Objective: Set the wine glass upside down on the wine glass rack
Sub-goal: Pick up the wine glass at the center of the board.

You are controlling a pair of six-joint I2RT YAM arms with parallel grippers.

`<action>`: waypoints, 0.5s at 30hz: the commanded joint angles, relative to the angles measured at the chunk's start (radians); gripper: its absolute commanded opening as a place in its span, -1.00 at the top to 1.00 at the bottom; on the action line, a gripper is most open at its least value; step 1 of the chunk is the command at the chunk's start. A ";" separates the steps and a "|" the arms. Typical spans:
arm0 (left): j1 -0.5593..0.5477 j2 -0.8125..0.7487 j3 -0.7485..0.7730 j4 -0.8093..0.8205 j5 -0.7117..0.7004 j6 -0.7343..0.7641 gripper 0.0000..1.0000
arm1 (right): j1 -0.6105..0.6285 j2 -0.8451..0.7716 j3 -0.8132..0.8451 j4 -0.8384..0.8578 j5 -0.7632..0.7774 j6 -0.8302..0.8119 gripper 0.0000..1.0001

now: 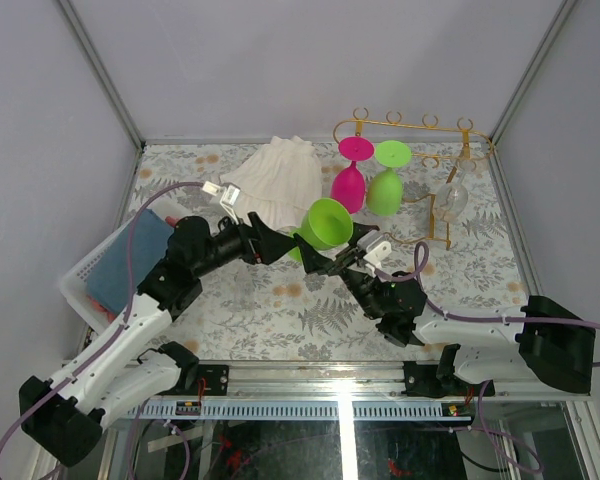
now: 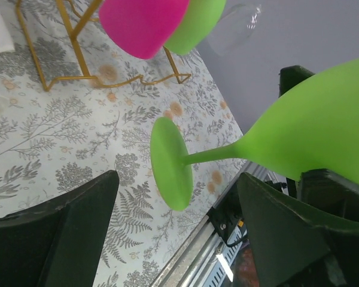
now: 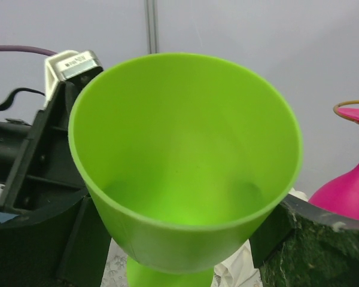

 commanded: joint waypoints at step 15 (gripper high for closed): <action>-0.058 0.037 -0.008 0.131 0.025 -0.035 0.19 | 0.006 -0.006 0.014 0.154 -0.068 0.045 -0.53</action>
